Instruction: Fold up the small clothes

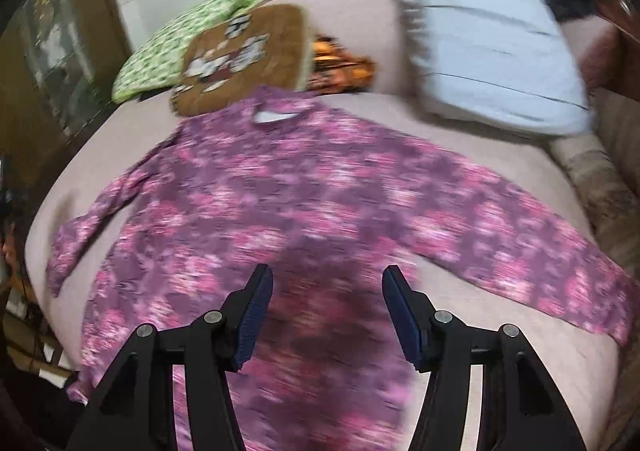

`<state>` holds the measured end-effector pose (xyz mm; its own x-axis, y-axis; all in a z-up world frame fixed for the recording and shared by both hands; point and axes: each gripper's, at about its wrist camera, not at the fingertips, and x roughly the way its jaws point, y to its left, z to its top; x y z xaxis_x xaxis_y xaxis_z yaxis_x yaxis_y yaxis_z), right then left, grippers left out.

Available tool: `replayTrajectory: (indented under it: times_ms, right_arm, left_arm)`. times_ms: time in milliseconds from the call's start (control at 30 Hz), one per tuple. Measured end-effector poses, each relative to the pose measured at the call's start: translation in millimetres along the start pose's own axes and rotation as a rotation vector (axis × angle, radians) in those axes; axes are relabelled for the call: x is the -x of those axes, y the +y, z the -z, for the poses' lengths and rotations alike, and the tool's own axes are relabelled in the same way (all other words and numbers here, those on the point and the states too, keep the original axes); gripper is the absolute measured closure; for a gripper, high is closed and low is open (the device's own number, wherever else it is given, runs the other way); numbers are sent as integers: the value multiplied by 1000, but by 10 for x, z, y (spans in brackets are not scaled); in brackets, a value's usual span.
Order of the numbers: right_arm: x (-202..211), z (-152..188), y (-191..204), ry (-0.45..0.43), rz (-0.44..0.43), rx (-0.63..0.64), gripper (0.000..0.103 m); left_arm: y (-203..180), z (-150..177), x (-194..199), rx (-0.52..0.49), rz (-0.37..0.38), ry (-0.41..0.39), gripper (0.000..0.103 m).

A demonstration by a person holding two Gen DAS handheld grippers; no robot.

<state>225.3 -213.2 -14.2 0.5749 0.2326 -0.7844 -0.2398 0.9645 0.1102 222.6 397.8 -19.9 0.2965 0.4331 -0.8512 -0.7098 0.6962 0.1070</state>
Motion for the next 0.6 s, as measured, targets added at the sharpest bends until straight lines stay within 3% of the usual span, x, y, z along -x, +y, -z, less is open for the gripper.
replayTrajectory:
  times_ms: [33,100,133,167,233,367,500,600]
  right_arm:
    - [-37,-36,102,4,-13,12,44]
    - [-136,-112,337,15,-47,36,44]
    - [-203,-149,477,23,-67,48,44]
    - [-262,-176,601,32,-85,56,44]
    - [-368,-186,790,52,-124,64,44]
    - [-524,-133,1095,101,-154,88,44]
    - [-524,-18,1221,118,-164,114,44]
    - [-477,53,1224,121,-152,124,44]
  left_arm:
    - [37,10,12,-8,66,22,100]
    - [31,147,77,-46,164,63,84]
    - [42,291,124,-54,242,105,55]
    - [34,448,159,-50,327,149,34]
    - [-55,767,222,-52,466,221,33]
    - [-335,1274,235,2,599,323,33]
    - [-639,1461,-54,125,622,421,33]
    - [-653,1455,-130,181,580,411,33]
